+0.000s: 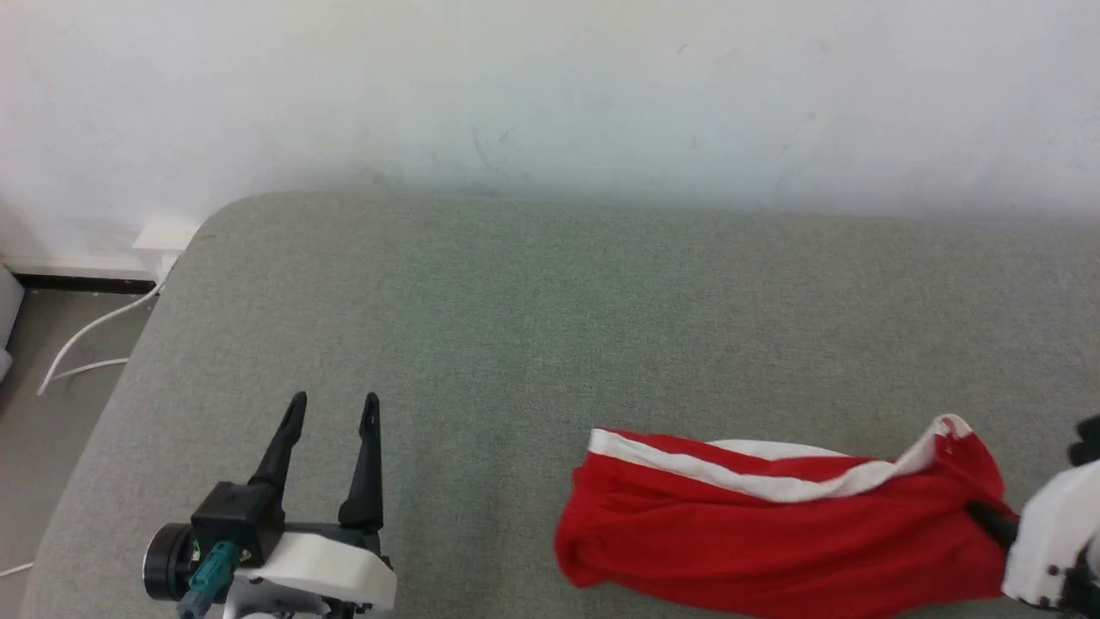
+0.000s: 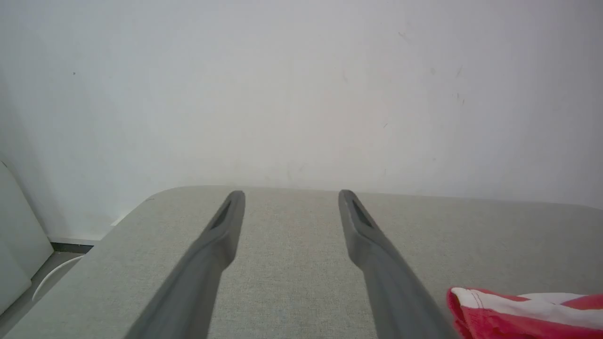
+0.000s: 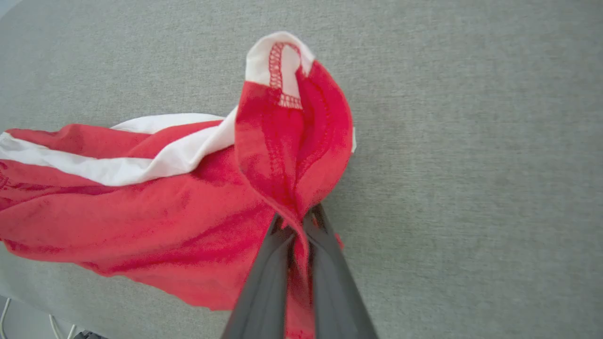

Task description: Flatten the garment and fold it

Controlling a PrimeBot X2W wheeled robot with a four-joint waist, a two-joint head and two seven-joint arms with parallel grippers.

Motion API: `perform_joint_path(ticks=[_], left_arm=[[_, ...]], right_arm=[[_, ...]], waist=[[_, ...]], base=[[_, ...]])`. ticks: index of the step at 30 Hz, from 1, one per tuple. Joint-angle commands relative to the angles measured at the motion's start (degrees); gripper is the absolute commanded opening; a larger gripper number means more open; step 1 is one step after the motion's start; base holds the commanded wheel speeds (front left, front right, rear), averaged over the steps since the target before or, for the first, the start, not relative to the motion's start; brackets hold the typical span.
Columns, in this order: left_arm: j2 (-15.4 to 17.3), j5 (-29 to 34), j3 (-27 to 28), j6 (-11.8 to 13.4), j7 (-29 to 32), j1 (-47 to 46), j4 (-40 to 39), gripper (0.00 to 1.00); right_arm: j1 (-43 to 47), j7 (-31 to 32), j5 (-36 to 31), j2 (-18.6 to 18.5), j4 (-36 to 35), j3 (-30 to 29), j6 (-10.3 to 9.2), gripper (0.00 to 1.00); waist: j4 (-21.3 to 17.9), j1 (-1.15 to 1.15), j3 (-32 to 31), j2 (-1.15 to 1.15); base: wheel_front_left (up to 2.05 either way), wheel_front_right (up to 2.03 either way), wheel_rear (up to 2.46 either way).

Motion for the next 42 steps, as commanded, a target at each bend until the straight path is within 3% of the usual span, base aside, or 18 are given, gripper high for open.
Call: perform_joint_path(ticks=[1,6,10,14,18,27,28,29,30,38,42], left_arm=[[-0.2,0.5,-0.1,-0.2,-0.3,0.5,0.2,1.0],[-0.1,0.4,-0.3,-0.4,-0.3,0.6,0.5,1.0],[-0.1,0.2,-0.5,-0.4,-0.2,0.6,0.6,1.0],[-0.2,0.0,-0.9,-0.6,-0.1,0.1,0.7,1.0],[-0.6,-0.2,-1.4,-0.8,-0.1,-0.7,1.1,1.0],[-1.1,-0.3,-1.8,-1.2,-0.1,-3.3,2.5,1.0],[-1.1,-0.3,-1.8,-1.2,-0.1,-3.4,2.7,1.0],[-1.2,-0.3,-1.7,-1.2,-0.1,-3.5,2.8,1.0],[-1.3,-0.4,-1.7,-1.2,-0.1,-3.6,2.9,1.0],[-2.0,-0.3,-1.2,-1.2,-0.2,-3.7,3.3,1.0],[-2.3,-0.2,-0.9,-1.4,-0.2,-3.7,3.4,1.0]], right_arm=[[0.5,0.2,-0.4,-0.1,-0.6,-0.6,0.12,0.0],[2.1,4.2,-0.6,2.5,-6.6,-4.5,0.12,0.0],[1.9,9.4,1.9,7.1,-11.5,-0.7,0.12,0.0],[0.1,10.4,4.6,12.6,-13.7,4.9,0.12,0.0],[-2.6,6.7,7.9,15.3,-10.4,10.8,0.12,0.0],[-8.8,-8.3,16.1,15.6,3.5,24.6,0.12,0.0],[-9.6,-10.2,16.0,15.6,5.0,25.8,0.12,0.06],[-10.3,-12.0,16.1,15.6,6.4,26.8,0.12,0.47],[-11.1,-13.7,15.6,15.6,7.9,28.0,0.12,1.0],[-17.2,-20.5,7.5,15.2,10.8,38.5,0.12,1.0],[-19.8,-20.5,0.5,11.2,7.5,44.1,0.12,1.0]], waist=[[0.3,0.0,-0.2,0.0],[0.5,0.0,-0.7,0.0],[0.4,0.0,-0.9,0.0],[0.3,0.0,-0.6,0.0],[0.8,0.0,0.1,0.0],[3.2,0.0,1.7,0.0],[3.3,0.0,1.9,0.0],[3.3,0.0,2.1,0.0],[3.3,0.0,2.3,0.0],[2.1,0.0,3.3,0.0],[1.3,0.0,3.3,0.0]], base=[[0.0,0.0,0.0],[0.0,0.0,0.0],[0.0,0.0,0.0],[0.0,0.0,0.0],[0.0,0.0,0.0],[0.0,0.0,0.0],[0.0,0.0,0.0],[0.0,0.0,0.0],[0.0,0.0,0.0],[0.0,0.0,0.0],[0.0,0.0,0.0]])
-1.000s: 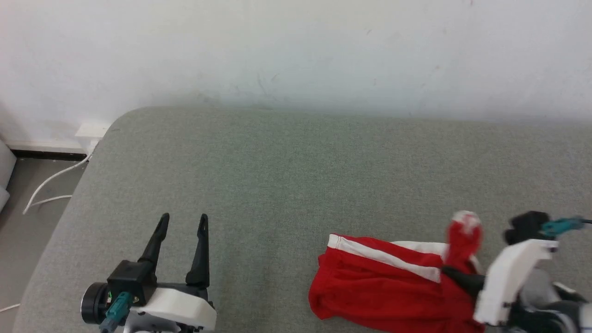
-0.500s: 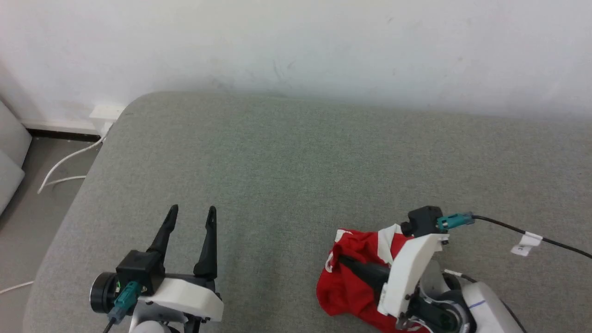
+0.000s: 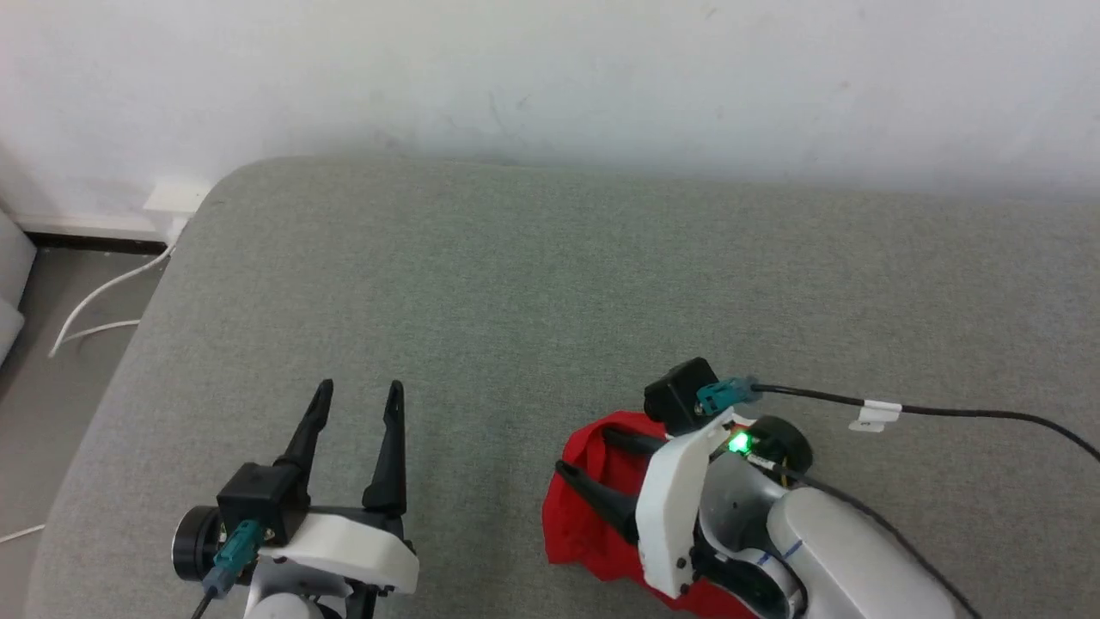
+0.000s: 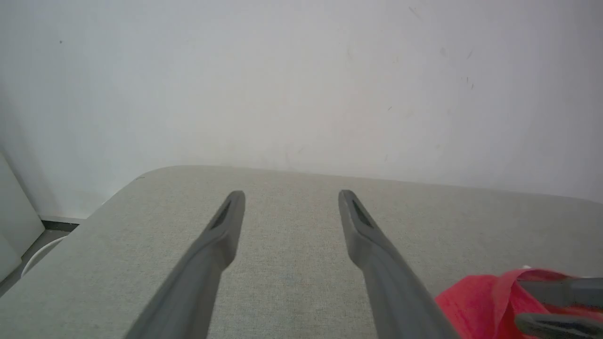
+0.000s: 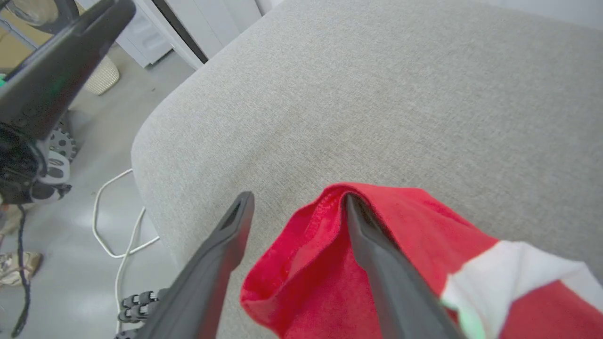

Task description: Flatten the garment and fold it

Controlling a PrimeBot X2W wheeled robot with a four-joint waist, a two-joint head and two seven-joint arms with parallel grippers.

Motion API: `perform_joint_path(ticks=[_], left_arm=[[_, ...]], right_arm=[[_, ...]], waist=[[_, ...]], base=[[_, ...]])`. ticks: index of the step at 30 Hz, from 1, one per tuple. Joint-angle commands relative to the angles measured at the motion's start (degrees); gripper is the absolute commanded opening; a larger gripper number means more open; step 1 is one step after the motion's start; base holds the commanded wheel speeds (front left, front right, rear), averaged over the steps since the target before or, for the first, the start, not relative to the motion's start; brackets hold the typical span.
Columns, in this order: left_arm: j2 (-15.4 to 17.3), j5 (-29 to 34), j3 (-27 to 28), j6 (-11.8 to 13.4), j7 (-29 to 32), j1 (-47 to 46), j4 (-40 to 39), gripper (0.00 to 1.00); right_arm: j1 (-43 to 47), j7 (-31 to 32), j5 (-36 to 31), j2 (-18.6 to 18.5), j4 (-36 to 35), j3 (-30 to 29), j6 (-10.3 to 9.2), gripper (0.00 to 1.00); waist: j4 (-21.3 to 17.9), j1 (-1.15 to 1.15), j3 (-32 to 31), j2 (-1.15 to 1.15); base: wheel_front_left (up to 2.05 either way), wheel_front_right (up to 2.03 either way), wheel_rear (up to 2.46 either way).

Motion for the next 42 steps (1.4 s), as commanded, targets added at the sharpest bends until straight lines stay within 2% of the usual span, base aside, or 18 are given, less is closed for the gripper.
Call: perform_joint_path(ticks=[1,5,9,13,19,26,28,34,37,42], left_arm=[[-0.3,0.1,0.3,-0.3,-0.3,-0.8,0.1,1.0],[-0.5,0.2,0.8,-0.5,-0.3,-0.6,-0.2,1.0],[-0.7,0.4,1.5,-0.5,-0.3,-0.2,-0.4,1.0],[-0.9,0.5,2.4,-0.3,-0.3,0.5,-0.6,1.0],[-1.2,0.9,3.7,0.2,-0.3,1.4,-1.2,1.0],[-1.2,1.3,4.6,-0.1,-0.3,1.9,-1.2,1.0],[-1.2,1.4,4.7,-0.1,-0.3,2.0,-1.1,1.0],[-1.9,1.3,6.3,-0.2,-0.3,2.4,-1.0,1.0],[-2.5,1.6,7.1,-0.3,-0.3,2.5,-1.2,1.0],[-3.5,2.5,8.1,-0.9,-0.3,2.4,-1.8,1.0]], right_arm=[[-1.4,0.1,-2.9,-2.5,-2.0,1.8,0.12,1.0],[-1.0,0.5,-6.1,-6.7,-7.3,4.0,0.12,1.0],[2.3,-2.4,-7.3,-9.7,-13.7,1.1,0.12,1.0],[8.5,-7.3,-7.2,-9.1,-18.7,-7.6,0.12,1.0],[17.1,-16.1,-12.7,-5.6,-22.1,-24.4,0.12,1.0],[23.1,-19.2,-15.0,-2.5,-21.7,-39.1,0.12,1.0],[23.6,-18.9,-14.3,-2.3,-20.9,-41.0,0.12,1.0],[23.4,-12.3,0.5,-0.3,-13.5,-53.0,0.12,1.0],[22.7,-4.1,8.0,-0.2,-8.3,-56.8,0.12,1.0],[21.0,13.6,19.2,1.2,-1.0,-58.4,0.12,1.0]], waist=[[-0.6,-0.01,0.0,0.0],[-1.5,-0.01,0.1,0.0],[-2.5,-0.01,0.0,0.0],[-3.5,-0.01,-0.4,0.0],[-4.9,-0.01,-1.3,0.0],[-5.6,-0.01,-1.6,0.0],[-5.6,-0.01,-1.7,0.0],[-4.6,-0.01,-1.9,0.0],[-3.7,-0.01,-1.6,0.0],[-2.1,-0.01,-1.2,0.0]], base=[[0.0,0.0,0.0],[0.0,0.0,0.0],[0.0,0.0,0.0],[0.0,0.0,0.0],[0.0,0.0,0.0],[0.0,0.0,0.0],[0.0,0.0,0.0],[0.0,0.0,0.0],[0.0,0.0,0.0],[0.0,0.0,0.0]])
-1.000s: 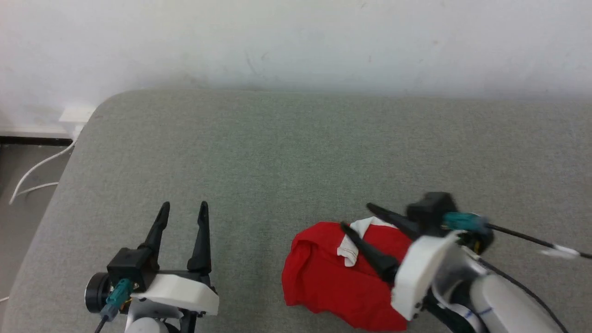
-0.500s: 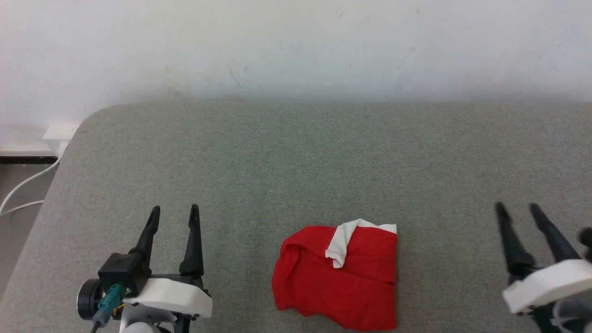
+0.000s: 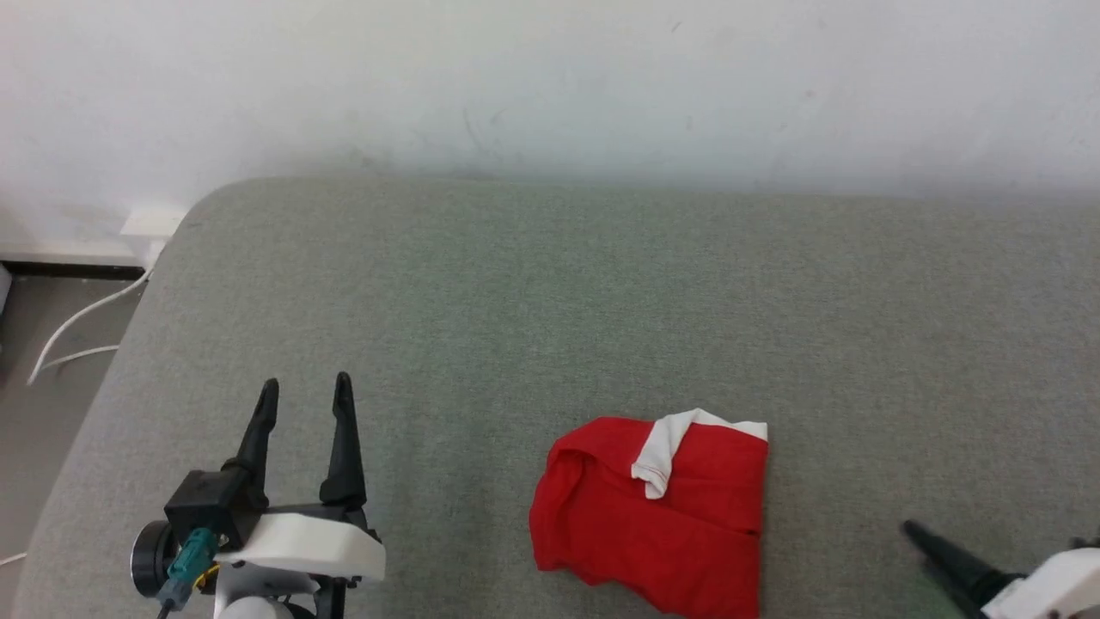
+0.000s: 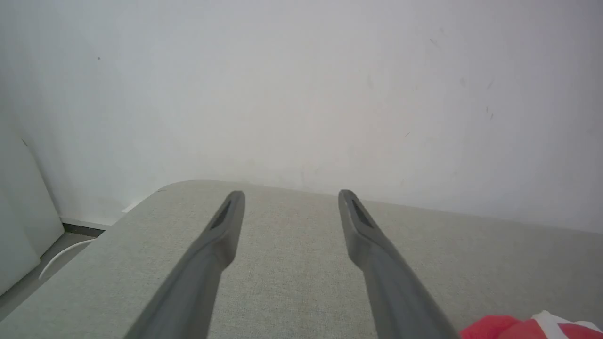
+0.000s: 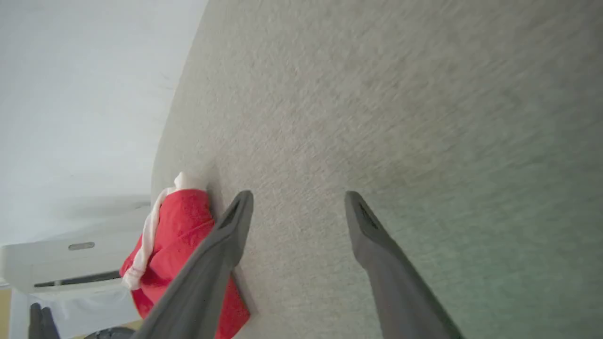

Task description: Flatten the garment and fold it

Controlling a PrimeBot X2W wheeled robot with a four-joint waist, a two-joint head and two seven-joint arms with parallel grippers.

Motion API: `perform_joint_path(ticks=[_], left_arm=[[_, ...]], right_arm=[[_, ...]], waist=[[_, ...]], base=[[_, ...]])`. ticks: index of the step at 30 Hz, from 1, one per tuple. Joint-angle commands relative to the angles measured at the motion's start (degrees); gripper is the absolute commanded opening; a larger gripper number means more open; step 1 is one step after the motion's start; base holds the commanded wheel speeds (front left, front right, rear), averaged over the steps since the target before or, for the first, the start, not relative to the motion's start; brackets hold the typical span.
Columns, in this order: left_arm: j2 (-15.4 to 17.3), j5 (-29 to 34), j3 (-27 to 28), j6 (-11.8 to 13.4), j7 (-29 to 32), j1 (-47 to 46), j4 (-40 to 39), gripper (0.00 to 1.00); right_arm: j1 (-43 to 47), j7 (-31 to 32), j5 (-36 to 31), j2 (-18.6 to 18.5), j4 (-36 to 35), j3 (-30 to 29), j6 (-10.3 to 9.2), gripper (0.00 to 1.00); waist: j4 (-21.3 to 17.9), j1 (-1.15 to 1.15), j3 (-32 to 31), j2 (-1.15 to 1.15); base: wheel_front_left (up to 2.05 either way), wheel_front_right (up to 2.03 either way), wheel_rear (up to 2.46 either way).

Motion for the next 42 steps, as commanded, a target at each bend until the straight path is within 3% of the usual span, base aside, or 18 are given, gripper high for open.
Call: perform_joint_path(ticks=[1,6,13,14,15,22,28,34,40,42], left_arm=[[-0.4,0.5,0.5,-0.6,-0.3,0.6,-0.3,1.0],[-1.3,1.5,1.3,-1.3,-0.3,0.4,-0.3,1.0],[-2.4,2.5,1.8,-2.6,-0.3,-0.2,0.4,1.0],[-2.5,2.7,1.9,-2.8,-0.3,-0.3,0.5,1.0],[-2.6,2.8,1.9,-3.0,-0.3,-0.5,0.6,1.0],[-3.7,3.9,2.8,-4.1,-0.3,-0.5,-0.2,1.0],[-4.1,4.9,4.3,-4.5,-0.3,0.5,-0.5,1.0],[-4.7,5.1,5.7,-4.9,-0.3,1.0,-2.2,1.0],[-5.3,5.9,6.1,-5.3,-0.3,-1.1,-5.0,1.0],[-5.2,6.3,6.1,-5.8,-0.3,-2.3,-5.7,1.0]], right_arm=[[-1.7,4.2,2.9,1.1,1.8,0.3,0.05,1.0],[-5.5,12.3,7.8,2.2,8.0,4.0,0.05,1.0],[-11.8,11.2,16.8,2.4,16.7,17.2,0.05,1.0],[-12.4,10.9,17.4,2.4,17.6,19.0,0.05,0.34],[-13.0,10.4,17.7,2.4,18.4,20.4,0.05,0.0],[-15.1,5.3,12.5,0.9,16.3,25.9,0.05,0.0],[-15.1,1.4,-3.2,-7.8,6.4,36.5,0.05,0.0],[-15.3,5.2,-16.1,-17.7,-3.1,45.3,0.05,0.0],[-18.0,7.1,-20.4,-24.4,-6.0,44.8,0.05,0.0],[-19.8,4.9,-21.0,-26.0,-5.5,44.3,0.05,0.0]], waist=[[0.9,0.0,0.2,0.0],[1.8,0.0,0.5,0.0],[2.6,0.0,0.9,0.0],[2.8,0.0,1.0,0.0],[2.9,0.0,1.1,0.0],[2.8,0.0,1.1,0.0],[-0.4,0.0,0.7,0.0],[-7.4,0.0,2.7,0.0],[-16.2,0.0,9.1,0.0],[-18.9,0.0,11.9,0.0]], base=[[0.0,0.0,0.0],[0.0,0.0,0.0],[0.0,0.0,0.0],[0.0,0.0,0.0],[0.0,0.0,0.0],[0.0,0.0,0.0],[0.0,0.0,0.0],[0.0,0.0,0.0],[0.0,0.0,0.0],[0.0,0.0,0.0]])
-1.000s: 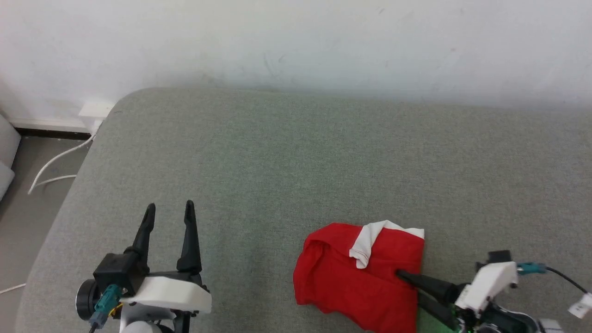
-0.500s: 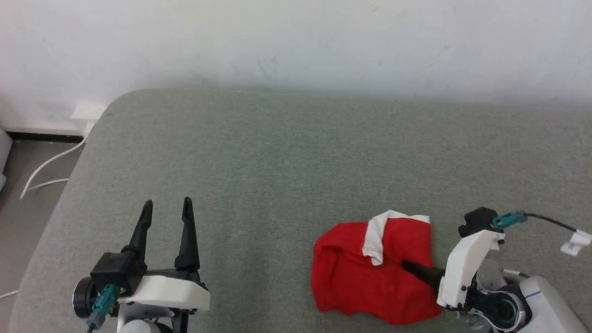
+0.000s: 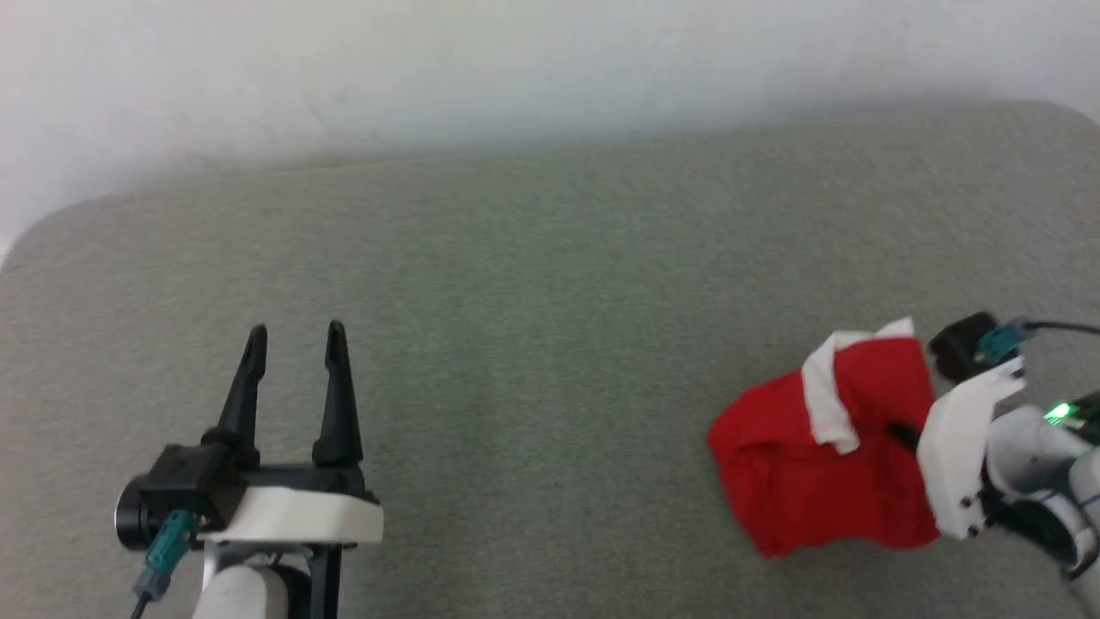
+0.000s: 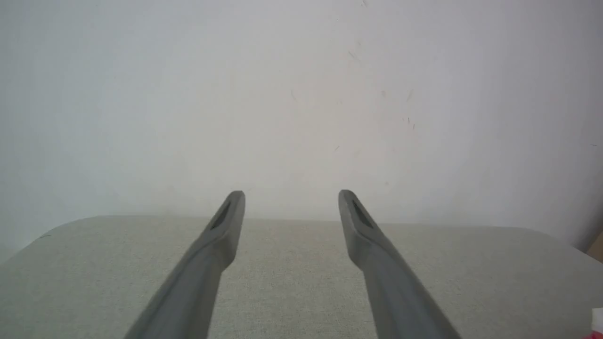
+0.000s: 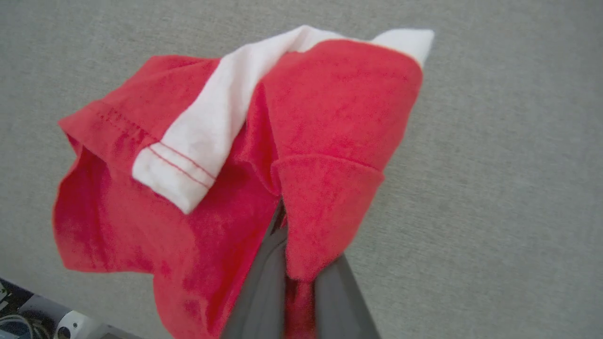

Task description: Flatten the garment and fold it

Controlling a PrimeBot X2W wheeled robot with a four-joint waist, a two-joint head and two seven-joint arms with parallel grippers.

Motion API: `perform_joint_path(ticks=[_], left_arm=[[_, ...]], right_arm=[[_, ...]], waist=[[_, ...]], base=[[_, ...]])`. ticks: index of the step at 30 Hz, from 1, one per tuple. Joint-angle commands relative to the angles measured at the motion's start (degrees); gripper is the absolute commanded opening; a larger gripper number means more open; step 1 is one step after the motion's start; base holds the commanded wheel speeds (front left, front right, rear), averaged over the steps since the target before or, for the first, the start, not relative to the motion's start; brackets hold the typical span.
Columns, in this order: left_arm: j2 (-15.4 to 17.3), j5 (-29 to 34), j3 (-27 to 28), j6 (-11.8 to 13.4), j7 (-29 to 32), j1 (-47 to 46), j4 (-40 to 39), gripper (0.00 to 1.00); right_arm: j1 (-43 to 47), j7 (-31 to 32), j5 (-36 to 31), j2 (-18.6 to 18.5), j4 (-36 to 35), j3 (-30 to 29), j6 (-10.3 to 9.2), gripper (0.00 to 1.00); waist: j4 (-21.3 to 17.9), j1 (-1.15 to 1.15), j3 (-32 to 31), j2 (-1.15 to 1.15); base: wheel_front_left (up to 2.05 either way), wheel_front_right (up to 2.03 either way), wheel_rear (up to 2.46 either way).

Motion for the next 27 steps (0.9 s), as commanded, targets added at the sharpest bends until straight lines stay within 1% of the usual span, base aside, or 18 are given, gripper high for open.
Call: perform_joint_path(ticks=[1,5,9,14,17,19,20,21,22,23,24,27], left_arm=[[0.1,1.1,0.1,-1.0,-0.3,-2.3,-0.9,1.0],[1.3,2.1,-0.2,-2.4,-0.3,-6.3,-1.3,1.0],[2.5,3.1,-1.2,-3.6,-0.3,-10.5,-1.5,1.0],[3.2,4.0,-2.3,-4.1,-0.2,-13.9,-1.5,1.0],[3.4,4.0,-2.7,-4.2,-0.2,-14.9,-1.4,1.0],[3.3,3.8,-2.7,-4.2,-0.2,-15.1,-1.2,1.0],[3.3,3.8,-2.7,-4.2,-0.2,-15.1,-1.2,1.0],[3.2,3.7,-2.7,-4.1,-0.2,-15.1,-1.1,1.0],[3.1,3.6,-2.6,-4.0,-0.2,-15.1,-0.9,1.0],[3.0,3.5,-2.6,-3.9,-0.2,-15.1,-0.8,1.0],[2.8,3.3,-2.5,-3.8,-0.2,-15.0,-0.6,1.0],[2.4,2.9,-2.1,-3.5,-0.3,-14.6,-0.3,1.0]], right_arm=[[-2.7,-2.6,-1.0,-1.6,1.3,-0.6,-0.04,0.0],[-6.3,-8.2,-1.6,-3.9,6.5,-0.8,-0.04,0.0],[-10.0,-14.1,-2.5,-5.5,12.3,-0.2,-0.04,0.0],[-14.6,-20.3,-5.0,-6.8,20.4,-0.3,-0.04,0.0],[-17.5,-24.5,-8.1,-6.9,25.6,-2.1,-0.04,0.0],[-19.2,-27.3,-9.5,-6.0,28.9,-3.9,-0.04,0.0],[-19.2,-27.3,-9.5,-6.0,28.9,-3.9,-0.04,0.0],[-19.9,-28.6,-10.5,-5.7,30.3,-4.5,-0.04,0.0],[-20.6,-29.9,-11.7,-5.3,31.7,-5.2,-0.04,0.27],[-21.2,-30.9,-12.6,-4.8,33.3,-6.0,-0.04,0.8],[-21.7,-31.9,-13.9,-4.6,34.6,-6.6,-0.04,1.0],[-22.9,-36.3,-17.6,-3.9,37.9,-8.9,-0.04,1.0]], waist=[[-9.7,0.0,9.4,0.0],[-13.3,0.0,14.8,0.0],[-14.7,0.0,18.9,0.0],[-14.6,0.0,22.2,0.0],[-14.1,0.0,23.1,0.0],[-13.7,0.0,23.3,0.0],[-13.7,0.0,23.3,0.0],[-13.5,0.0,23.4,0.0],[-13.2,0.0,23.4,0.0],[-13.0,0.0,23.3,0.0],[-12.8,0.0,23.2,0.0],[-12.1,0.0,22.1,0.0]], base=[[0.0,0.0,0.0],[0.0,0.0,0.0],[0.0,0.0,0.0],[0.0,0.0,0.0],[0.0,0.0,0.0],[0.0,0.0,0.0],[0.0,0.0,0.0],[0.0,0.0,0.0],[0.0,0.0,0.0],[0.0,0.0,0.0],[0.0,0.0,0.0],[0.0,0.0,0.0]])
